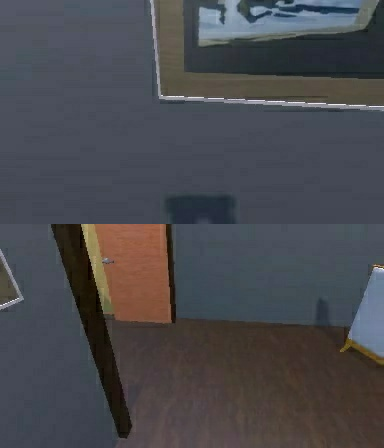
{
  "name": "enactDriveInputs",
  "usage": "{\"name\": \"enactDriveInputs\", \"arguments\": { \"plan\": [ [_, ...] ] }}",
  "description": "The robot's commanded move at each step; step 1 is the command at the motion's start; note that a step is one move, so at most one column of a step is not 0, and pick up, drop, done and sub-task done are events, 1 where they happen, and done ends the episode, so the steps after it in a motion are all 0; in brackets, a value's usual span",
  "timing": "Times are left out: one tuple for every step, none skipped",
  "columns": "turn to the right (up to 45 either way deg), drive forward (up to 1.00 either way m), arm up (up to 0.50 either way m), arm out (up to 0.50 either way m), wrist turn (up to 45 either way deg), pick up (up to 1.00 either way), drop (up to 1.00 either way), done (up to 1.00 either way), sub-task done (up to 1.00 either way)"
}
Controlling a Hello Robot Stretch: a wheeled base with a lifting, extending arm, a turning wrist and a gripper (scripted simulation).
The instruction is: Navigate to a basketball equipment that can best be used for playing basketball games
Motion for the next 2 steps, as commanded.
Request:
{"name": "enactDriveInputs", "arguments": {
  "plan": [
    [0.0,0.05,0.00,0.00,0.0,0.00,0.00,0.00,0.00],
    [-45.0,0.00,0.00,0.00,0.0,0.00,0.00,0.00,0.00]
  ]
}}
